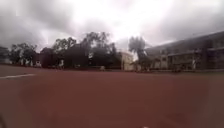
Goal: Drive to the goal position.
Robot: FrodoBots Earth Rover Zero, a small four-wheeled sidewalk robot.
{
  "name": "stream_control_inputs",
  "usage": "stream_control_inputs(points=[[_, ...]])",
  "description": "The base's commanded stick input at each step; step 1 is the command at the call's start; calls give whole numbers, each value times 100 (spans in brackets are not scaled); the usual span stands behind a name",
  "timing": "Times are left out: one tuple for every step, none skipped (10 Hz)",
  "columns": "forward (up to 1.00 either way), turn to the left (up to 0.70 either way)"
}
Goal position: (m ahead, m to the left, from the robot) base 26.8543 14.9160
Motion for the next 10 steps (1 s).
stream_control_inputs(points=[[70, 0], [70, 0], [70, 0], [70, 0], [70, 0], [70, 0], [70, 0], [70, 0], [70, 0], [70, 0]])
